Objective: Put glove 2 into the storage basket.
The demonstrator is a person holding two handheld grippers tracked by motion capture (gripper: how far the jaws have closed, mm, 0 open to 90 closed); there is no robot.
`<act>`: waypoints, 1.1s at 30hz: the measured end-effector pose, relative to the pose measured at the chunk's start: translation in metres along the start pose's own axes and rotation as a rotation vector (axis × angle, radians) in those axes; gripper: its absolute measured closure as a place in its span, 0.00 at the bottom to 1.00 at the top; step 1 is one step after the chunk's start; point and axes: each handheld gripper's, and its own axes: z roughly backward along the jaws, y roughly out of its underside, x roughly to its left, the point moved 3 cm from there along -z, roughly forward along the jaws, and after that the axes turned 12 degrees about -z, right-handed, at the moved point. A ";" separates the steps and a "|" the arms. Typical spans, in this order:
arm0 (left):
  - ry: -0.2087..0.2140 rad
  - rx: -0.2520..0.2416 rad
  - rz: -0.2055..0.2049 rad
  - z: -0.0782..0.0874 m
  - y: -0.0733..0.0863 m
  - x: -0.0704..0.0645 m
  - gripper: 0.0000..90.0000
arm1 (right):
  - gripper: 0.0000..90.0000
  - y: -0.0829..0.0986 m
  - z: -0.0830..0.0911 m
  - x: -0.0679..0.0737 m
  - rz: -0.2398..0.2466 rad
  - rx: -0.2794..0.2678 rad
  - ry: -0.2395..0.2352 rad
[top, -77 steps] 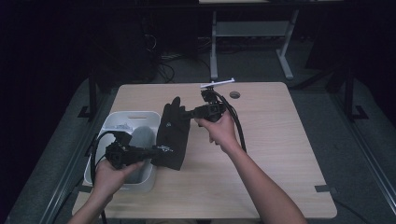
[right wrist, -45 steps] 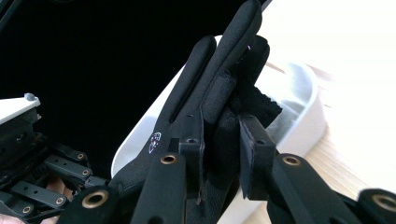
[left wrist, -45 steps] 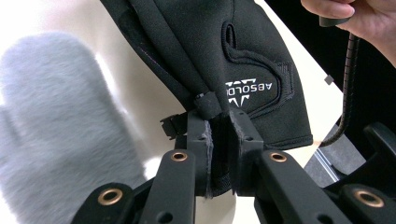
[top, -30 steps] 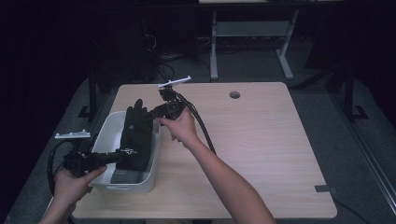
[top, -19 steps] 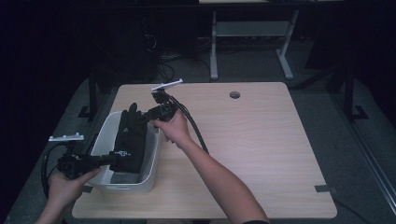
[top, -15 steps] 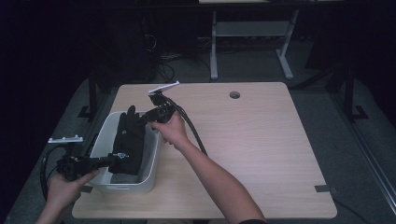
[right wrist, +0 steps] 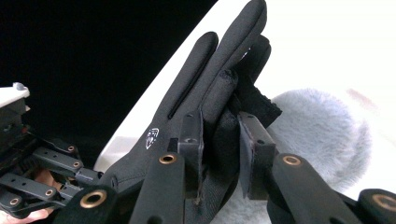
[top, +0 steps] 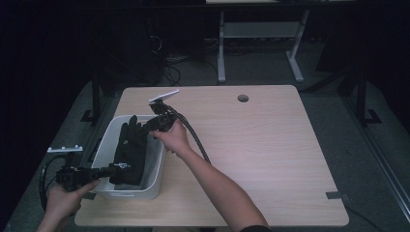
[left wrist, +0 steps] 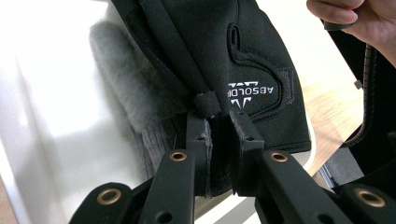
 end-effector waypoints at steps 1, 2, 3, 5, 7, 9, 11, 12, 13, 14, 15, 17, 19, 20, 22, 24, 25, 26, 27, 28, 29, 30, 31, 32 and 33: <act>0.003 -0.004 0.007 -0.001 0.001 0.001 0.89 | 0.81 0.001 -0.002 -0.002 0.004 0.006 0.002; 0.002 -0.002 0.011 -0.001 0.002 0.001 0.88 | 0.81 0.001 -0.003 -0.003 0.001 0.013 0.009; 0.004 0.001 0.011 -0.002 0.003 0.002 0.88 | 0.80 0.002 -0.005 -0.005 -0.002 0.017 0.013; 0.011 0.013 0.013 -0.003 0.005 0.004 0.87 | 0.80 0.003 -0.008 -0.007 -0.001 0.026 0.021; 0.004 0.014 0.022 -0.004 0.006 0.004 0.86 | 0.80 0.004 -0.011 -0.009 -0.007 0.035 0.030; 0.002 0.020 0.021 -0.004 0.007 0.005 0.85 | 0.79 0.004 -0.013 -0.011 -0.004 0.042 0.046; -0.010 0.020 0.014 -0.004 0.007 0.004 0.84 | 0.78 0.004 -0.014 -0.013 -0.012 0.035 0.043; -0.014 0.022 0.008 -0.004 0.006 0.005 0.83 | 0.78 0.004 -0.014 -0.014 -0.010 0.036 0.044; -0.016 0.014 0.013 -0.004 0.006 0.004 0.81 | 0.77 0.003 -0.014 -0.014 -0.009 0.033 0.054; -0.021 0.013 0.010 -0.004 0.006 0.004 0.78 | 0.76 0.003 -0.014 -0.015 -0.008 0.030 0.056; -0.026 0.012 0.006 -0.003 0.005 0.004 0.76 | 0.76 0.002 -0.013 -0.015 -0.007 0.029 0.054; -0.025 0.006 0.003 -0.002 0.004 0.004 0.72 | 0.76 0.001 -0.011 -0.015 -0.011 0.017 0.054; -0.035 0.002 -0.007 -0.001 0.004 0.005 0.68 | 0.75 0.000 -0.009 -0.015 -0.012 0.010 0.056; -0.041 0.002 -0.011 0.000 0.003 0.005 0.67 | 0.75 0.000 -0.007 -0.016 -0.012 0.005 0.056; -0.049 0.008 -0.021 0.002 0.003 0.006 0.67 | 0.74 -0.001 -0.004 -0.016 -0.017 -0.006 0.053; -0.054 -0.003 -0.015 0.004 0.001 0.007 0.66 | 0.74 -0.003 -0.001 -0.017 -0.016 -0.018 0.053; -0.055 0.002 -0.017 0.005 0.000 0.007 0.66 | 0.74 -0.003 0.001 -0.017 -0.016 -0.021 0.051; -0.059 -0.004 -0.016 0.005 -0.001 0.007 0.66 | 0.74 -0.004 0.003 -0.017 -0.020 -0.025 0.052; -0.060 -0.008 -0.018 0.006 -0.002 0.008 0.66 | 0.73 -0.004 0.005 -0.017 -0.018 -0.027 0.052; -0.063 -0.008 -0.022 0.006 -0.003 0.008 0.66 | 0.73 -0.004 0.007 -0.017 -0.014 -0.029 0.049; -0.070 -0.011 -0.018 0.006 -0.004 0.008 0.66 | 0.73 -0.004 0.009 -0.017 -0.015 -0.032 0.049; -0.067 -0.008 -0.020 0.007 -0.005 0.008 0.66 | 0.73 -0.004 0.011 -0.017 -0.018 -0.039 0.037; -0.070 -0.015 -0.018 0.008 -0.007 0.008 0.66 | 0.72 -0.004 0.013 -0.017 -0.016 -0.039 0.037; -0.072 -0.012 -0.024 0.009 -0.008 0.007 0.66 | 0.72 -0.004 0.016 -0.017 -0.014 -0.046 0.033; -0.071 -0.019 -0.024 0.009 -0.009 0.006 0.66 | 0.72 -0.004 0.019 -0.017 -0.019 -0.052 0.026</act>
